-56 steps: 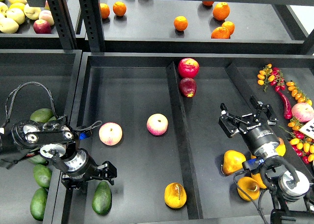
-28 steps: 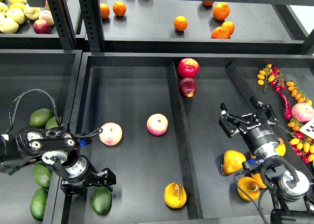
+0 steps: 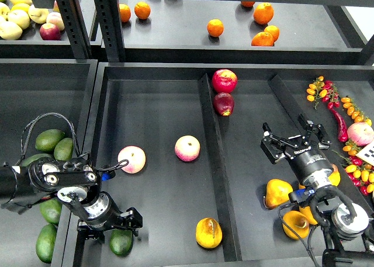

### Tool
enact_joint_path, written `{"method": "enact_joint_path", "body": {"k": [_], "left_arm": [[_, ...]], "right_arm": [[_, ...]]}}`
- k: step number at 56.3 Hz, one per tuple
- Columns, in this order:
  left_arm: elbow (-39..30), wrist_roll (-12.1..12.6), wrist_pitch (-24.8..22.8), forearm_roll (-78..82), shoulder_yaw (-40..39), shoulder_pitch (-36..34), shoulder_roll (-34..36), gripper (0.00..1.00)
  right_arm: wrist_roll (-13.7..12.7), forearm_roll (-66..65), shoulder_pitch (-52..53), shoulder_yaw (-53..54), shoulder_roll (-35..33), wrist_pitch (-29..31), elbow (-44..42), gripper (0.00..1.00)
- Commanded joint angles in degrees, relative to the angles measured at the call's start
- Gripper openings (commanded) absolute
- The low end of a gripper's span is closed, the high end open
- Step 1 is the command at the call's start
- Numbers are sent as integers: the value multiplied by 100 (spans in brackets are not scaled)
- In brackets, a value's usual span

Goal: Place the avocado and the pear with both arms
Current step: 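Close the left gripper around the avocado, then lift the avocado and carry it into the avocado bin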

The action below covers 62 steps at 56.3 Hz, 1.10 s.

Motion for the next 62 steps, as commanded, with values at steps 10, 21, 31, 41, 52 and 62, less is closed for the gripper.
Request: {"method": "enact_joint_path", "body": {"k": [10, 21, 31, 41, 52, 62], "left_arm": [[79, 0, 0, 12, 19, 0, -53, 76], [166, 0, 0, 12, 19, 9, -44, 63], [202, 0, 0, -50, 10, 9, -44, 47], [202, 0, 0, -59, -43, 26, -27, 41], [237, 0, 0, -243, -236, -53, -9, 30], [456, 0, 0, -498, -526, -589, 9, 32]], "right_arm": [[5, 2, 1, 15, 0, 19, 1, 100], [-12, 2, 1, 103, 0, 10, 1, 100], [-12, 2, 1, 112, 0, 19, 9, 100], [-4, 2, 1, 112, 0, 19, 9, 100], [-4, 2, 1, 112, 0, 19, 9, 100], [-4, 2, 10, 112, 0, 19, 9, 100]]}}
